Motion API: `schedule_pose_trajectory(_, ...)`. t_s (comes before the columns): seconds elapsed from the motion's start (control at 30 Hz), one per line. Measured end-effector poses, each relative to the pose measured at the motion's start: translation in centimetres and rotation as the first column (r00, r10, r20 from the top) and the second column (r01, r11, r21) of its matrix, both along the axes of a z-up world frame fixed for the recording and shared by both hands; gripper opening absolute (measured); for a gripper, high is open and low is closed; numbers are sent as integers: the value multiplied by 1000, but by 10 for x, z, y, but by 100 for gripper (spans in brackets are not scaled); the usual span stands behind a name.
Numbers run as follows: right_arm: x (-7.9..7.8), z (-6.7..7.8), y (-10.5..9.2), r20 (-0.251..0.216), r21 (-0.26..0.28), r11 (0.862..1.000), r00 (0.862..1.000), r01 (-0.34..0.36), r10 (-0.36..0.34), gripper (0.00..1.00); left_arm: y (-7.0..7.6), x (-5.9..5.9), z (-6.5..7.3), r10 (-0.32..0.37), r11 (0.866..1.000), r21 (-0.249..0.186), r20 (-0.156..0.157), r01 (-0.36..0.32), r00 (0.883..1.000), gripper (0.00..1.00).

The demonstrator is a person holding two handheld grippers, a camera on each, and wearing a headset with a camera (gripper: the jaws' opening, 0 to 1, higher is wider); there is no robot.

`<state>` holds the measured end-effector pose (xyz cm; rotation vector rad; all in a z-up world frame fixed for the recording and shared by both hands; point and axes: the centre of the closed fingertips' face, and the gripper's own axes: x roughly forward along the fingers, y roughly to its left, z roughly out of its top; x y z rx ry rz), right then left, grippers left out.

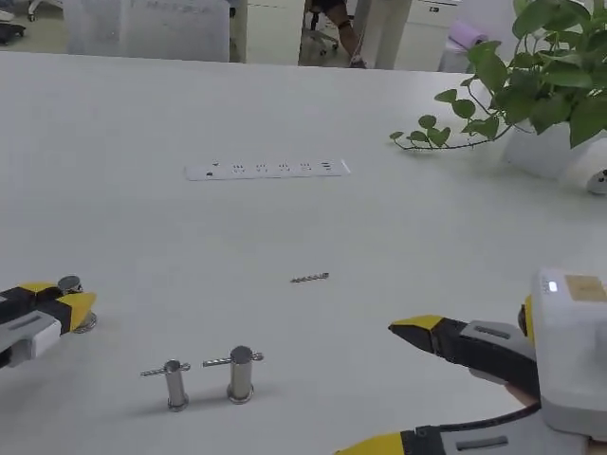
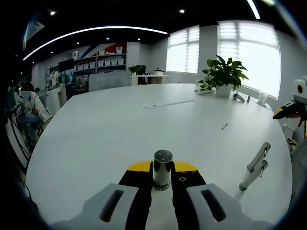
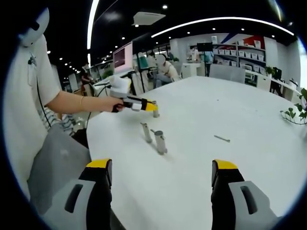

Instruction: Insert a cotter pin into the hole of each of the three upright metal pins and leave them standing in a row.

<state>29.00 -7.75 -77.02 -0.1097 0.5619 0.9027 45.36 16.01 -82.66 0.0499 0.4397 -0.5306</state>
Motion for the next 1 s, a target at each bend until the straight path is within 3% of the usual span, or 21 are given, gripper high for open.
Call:
schedule_pose_trajectory(0.53,-2,-5,1,-15,-4,1000,1000,5,-5,86,0,-1,1,-12,1000,23,27,12,1000,11)
schedule_pose_trajectory(1.0,-3,-4,5,-11,-2,1000,1000,3,-3,86,10,-13,4,10,999,35,18,-11,1000,11)
